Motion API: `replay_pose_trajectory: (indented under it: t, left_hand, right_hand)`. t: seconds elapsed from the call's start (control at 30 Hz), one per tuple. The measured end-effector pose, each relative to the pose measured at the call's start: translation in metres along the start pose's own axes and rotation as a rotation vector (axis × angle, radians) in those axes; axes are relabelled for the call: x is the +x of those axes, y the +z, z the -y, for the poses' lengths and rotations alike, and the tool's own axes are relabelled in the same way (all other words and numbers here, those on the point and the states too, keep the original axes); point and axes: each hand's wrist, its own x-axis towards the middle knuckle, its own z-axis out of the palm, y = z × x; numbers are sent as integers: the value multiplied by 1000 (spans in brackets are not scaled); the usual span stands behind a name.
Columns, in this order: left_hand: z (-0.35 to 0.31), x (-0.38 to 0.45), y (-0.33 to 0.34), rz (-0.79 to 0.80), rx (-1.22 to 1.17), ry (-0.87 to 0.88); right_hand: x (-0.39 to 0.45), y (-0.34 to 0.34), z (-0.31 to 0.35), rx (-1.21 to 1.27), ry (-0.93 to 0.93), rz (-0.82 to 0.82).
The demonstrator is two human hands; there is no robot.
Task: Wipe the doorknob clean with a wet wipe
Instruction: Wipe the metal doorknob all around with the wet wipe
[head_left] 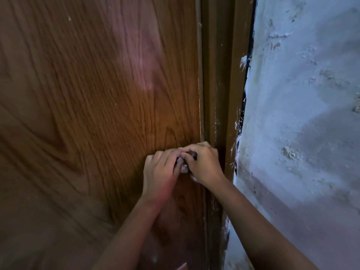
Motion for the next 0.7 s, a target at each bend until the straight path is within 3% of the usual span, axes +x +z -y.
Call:
replay_pose_trajectory:
  t: [0.1,0.27,0.4,0.7]
  left_hand:
    - [1,0,5,-5,34,4]
    - [6,-11,10,-87,46,16]
    - [8,-25,12,-128,98,-14]
    - [7,-48,19,-51,120,61]
  right_hand:
    - [2,-4,-4,-42,-2,120]
    - [3,-16,-8,80,88,-26]
    - [3,-17,-15,54,99,-1]
    - [-1,-16,-21,92,44,17]
